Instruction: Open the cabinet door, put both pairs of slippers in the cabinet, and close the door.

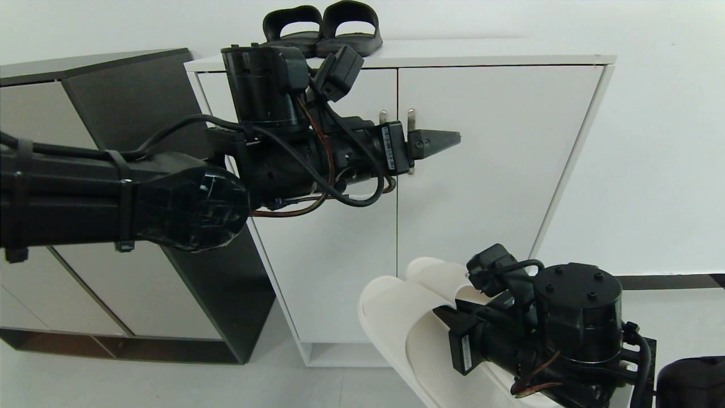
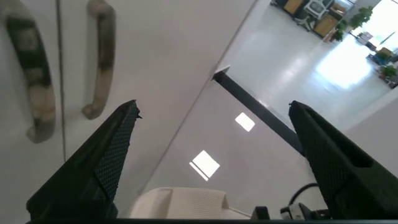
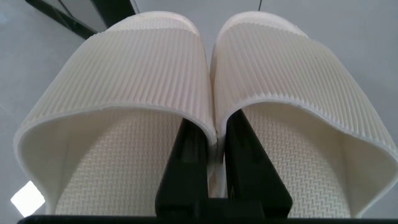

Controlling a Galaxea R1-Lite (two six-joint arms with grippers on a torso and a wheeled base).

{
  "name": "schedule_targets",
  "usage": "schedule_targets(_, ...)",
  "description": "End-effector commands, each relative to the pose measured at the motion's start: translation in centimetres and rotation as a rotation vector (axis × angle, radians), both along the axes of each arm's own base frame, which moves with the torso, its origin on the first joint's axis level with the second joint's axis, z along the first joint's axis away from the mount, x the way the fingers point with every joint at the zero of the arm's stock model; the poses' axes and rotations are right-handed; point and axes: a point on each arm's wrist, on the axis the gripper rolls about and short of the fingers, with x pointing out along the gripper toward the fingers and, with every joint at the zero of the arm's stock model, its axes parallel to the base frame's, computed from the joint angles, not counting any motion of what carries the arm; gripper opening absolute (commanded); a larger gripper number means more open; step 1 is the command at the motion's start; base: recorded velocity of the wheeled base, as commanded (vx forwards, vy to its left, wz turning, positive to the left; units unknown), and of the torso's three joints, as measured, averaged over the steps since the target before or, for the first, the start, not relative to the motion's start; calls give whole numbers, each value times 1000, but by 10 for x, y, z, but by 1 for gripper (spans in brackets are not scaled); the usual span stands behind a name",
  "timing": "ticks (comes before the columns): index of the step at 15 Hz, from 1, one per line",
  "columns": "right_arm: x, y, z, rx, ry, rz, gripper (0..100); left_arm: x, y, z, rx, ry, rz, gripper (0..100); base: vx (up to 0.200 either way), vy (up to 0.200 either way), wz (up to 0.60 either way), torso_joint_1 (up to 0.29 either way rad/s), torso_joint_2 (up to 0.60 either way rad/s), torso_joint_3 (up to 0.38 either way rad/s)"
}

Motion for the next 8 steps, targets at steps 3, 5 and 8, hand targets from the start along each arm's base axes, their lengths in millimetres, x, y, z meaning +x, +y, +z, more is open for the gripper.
schedule_targets(3, 0, -1, 0, 1, -1, 0, 0, 14, -4, -2, -3, -4, 41, 100, 0, 0, 0, 0, 0, 0)
schedule_targets(5, 0, -1, 0, 1, -1, 0, 0, 23, -8, -6, -2, -3, 78, 100, 0, 0, 0, 0, 0, 0)
schedule_targets(8, 0, -1, 0, 1, -1, 0, 0, 32, -8, -10, 2, 2, 95, 100, 0, 0, 0, 0, 0, 0)
